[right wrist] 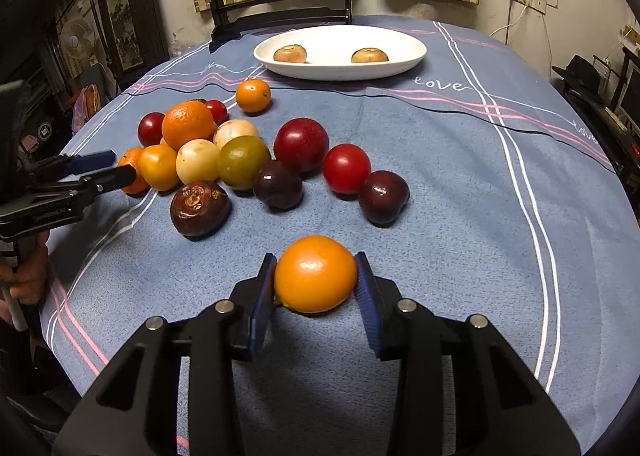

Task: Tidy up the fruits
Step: 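Grasp a tangerine with the left tool while the right tool grasps an orange kumquat, then carry both orange fruits onto the white plate and release them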

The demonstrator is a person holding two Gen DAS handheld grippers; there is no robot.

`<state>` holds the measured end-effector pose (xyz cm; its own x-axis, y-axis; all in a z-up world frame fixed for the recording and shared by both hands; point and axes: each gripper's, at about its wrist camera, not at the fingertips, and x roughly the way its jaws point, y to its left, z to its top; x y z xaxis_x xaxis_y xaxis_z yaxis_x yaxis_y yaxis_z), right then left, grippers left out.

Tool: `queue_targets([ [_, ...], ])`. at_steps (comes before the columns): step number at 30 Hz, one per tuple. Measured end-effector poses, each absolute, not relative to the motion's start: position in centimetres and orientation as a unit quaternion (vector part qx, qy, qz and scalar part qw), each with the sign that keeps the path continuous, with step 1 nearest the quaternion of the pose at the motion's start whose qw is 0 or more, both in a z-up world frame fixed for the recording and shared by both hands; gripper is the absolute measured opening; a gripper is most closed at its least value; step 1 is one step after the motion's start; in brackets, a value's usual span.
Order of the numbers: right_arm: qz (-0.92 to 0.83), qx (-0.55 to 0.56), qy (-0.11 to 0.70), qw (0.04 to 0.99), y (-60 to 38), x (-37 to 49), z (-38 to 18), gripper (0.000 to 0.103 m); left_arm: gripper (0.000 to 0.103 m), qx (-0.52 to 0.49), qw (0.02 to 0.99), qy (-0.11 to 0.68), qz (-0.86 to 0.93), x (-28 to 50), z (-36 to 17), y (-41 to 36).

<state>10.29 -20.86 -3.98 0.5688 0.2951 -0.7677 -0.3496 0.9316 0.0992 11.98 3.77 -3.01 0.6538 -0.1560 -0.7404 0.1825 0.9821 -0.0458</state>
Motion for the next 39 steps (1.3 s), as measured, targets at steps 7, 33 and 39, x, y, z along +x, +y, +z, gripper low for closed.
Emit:
queue_targets([
  [7,0.185,-0.027,0.429,0.884,-20.9,10.3,-4.0,0.04,0.061,0.027,0.899,0.42,-0.118,12.3,-3.4,3.4],
  [33,0.181,-0.033,0.429,0.884,-20.7,10.3,-3.9,0.04,0.043,0.032,0.888,0.442,-0.118,13.1,-4.1,3.1],
  [39,0.189,-0.027,0.424,0.885,-20.9,10.2,-3.8,0.04,0.043,0.028,0.896,0.427,-0.116,12.2,-3.6,3.2],
])
